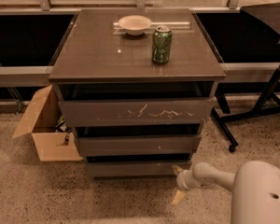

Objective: Close bottom drawer

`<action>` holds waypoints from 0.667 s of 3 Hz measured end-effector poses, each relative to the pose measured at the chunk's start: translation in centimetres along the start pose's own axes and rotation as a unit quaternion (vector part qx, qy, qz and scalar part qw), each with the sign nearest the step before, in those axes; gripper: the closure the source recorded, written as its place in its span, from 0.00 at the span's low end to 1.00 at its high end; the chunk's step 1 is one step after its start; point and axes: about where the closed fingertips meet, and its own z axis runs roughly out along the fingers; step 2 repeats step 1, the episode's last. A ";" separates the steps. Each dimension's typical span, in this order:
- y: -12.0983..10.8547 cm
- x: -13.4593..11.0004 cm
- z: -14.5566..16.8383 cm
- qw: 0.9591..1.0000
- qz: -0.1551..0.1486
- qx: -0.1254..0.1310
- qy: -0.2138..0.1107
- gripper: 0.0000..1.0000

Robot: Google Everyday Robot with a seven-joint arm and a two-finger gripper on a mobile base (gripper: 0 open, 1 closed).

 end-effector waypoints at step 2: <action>2.2 -0.3 -1.4 1.000 -0.011 -0.009 -0.008 0.00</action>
Offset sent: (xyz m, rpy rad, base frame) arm 0.0000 0.0000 0.0000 0.0000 0.0000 0.0000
